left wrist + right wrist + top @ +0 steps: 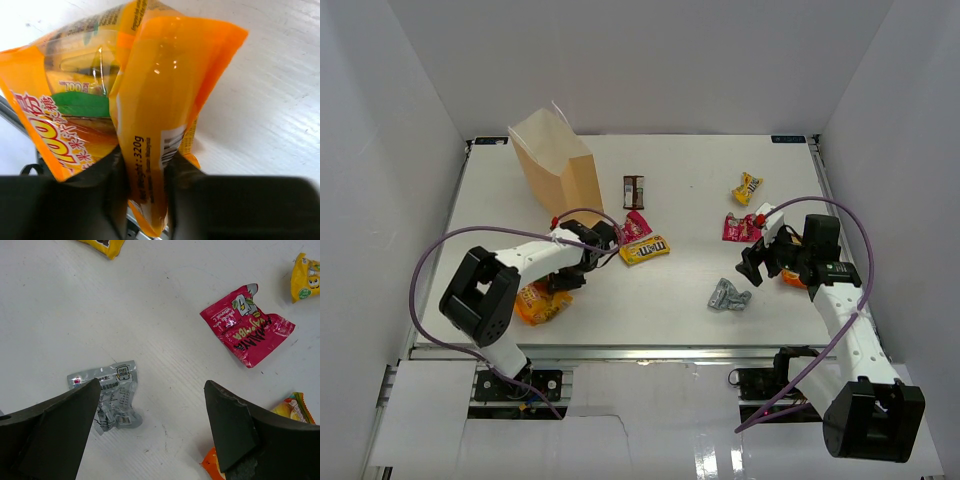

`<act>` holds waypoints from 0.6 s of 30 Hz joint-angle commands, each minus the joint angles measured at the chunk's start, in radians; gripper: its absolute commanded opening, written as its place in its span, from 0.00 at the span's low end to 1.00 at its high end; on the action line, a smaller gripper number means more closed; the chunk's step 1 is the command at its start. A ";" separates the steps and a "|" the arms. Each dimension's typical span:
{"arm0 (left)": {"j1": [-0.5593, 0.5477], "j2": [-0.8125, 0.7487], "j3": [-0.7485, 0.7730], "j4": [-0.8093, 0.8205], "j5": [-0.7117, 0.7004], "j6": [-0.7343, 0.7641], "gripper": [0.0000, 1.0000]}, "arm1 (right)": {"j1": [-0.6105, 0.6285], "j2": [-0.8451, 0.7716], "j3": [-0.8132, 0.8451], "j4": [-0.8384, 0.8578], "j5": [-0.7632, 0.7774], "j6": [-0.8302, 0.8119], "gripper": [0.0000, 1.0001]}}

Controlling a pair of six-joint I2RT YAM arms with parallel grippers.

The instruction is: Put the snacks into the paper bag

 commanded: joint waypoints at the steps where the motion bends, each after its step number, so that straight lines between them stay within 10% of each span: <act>1: -0.007 -0.014 -0.058 0.090 0.116 -0.021 0.30 | -0.002 -0.015 0.001 0.028 -0.021 0.001 0.90; 6: -0.047 -0.183 0.021 0.133 0.168 0.087 0.00 | -0.002 -0.012 0.006 0.030 -0.021 -0.007 0.90; 18: -0.048 -0.579 0.160 0.338 0.401 0.186 0.00 | -0.002 -0.016 0.005 0.036 -0.024 -0.010 0.90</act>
